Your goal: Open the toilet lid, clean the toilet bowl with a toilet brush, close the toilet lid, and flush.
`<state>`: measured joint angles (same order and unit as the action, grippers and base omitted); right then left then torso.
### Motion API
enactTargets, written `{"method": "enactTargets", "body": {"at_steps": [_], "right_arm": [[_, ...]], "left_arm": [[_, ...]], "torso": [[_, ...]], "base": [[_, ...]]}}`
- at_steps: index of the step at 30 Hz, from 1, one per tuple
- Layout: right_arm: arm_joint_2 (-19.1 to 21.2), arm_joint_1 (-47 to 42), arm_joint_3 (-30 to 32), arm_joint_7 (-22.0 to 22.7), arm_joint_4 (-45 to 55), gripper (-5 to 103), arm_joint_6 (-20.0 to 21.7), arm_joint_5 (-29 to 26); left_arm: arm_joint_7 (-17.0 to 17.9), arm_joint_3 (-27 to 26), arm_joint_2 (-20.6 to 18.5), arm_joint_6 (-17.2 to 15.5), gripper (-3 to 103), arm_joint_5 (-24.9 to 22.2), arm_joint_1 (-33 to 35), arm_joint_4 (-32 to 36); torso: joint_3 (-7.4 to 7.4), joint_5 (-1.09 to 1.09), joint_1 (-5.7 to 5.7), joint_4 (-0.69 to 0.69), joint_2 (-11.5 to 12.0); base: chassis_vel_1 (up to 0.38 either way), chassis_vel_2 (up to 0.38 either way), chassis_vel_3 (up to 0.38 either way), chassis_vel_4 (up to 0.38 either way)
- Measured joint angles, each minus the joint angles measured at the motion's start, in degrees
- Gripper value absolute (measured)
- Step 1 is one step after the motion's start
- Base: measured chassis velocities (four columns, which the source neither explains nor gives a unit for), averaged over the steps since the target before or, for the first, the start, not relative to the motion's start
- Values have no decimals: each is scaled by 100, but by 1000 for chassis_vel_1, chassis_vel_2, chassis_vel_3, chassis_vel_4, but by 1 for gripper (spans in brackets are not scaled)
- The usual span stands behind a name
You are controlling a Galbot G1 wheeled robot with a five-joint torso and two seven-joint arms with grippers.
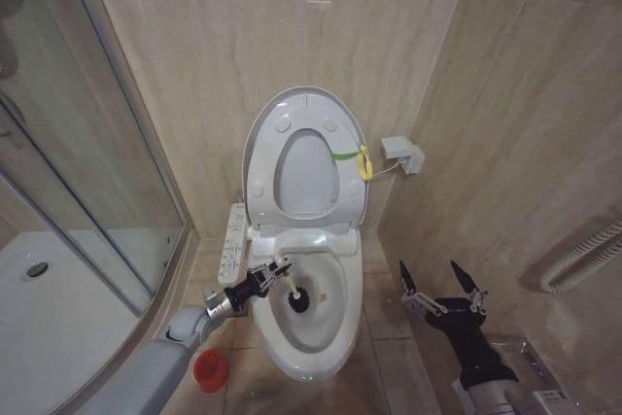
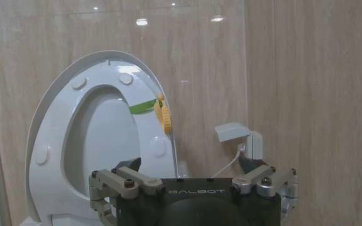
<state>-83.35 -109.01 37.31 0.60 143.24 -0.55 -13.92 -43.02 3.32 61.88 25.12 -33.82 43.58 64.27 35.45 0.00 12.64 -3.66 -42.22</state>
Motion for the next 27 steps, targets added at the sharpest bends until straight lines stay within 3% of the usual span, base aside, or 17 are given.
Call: {"method": "enactTargets", "body": {"at_steps": [7, 27], "right_arm": [[0, 0, 0, 1, 0, 100, 0, 0], [0, 0, 0, 2, 0, 100, 0, 0]], "left_arm": [[-76, 119, 118, 86, 19, 202, -234, -339], [188, 374, 1065, 116, 19, -87, -941, -873]], "torso": [[0, 0, 0, 1, 0], [0, 1, 0, 0, 0]], "base": [[0, 0, 0, 0], [0, 0, 0, 0]]}}
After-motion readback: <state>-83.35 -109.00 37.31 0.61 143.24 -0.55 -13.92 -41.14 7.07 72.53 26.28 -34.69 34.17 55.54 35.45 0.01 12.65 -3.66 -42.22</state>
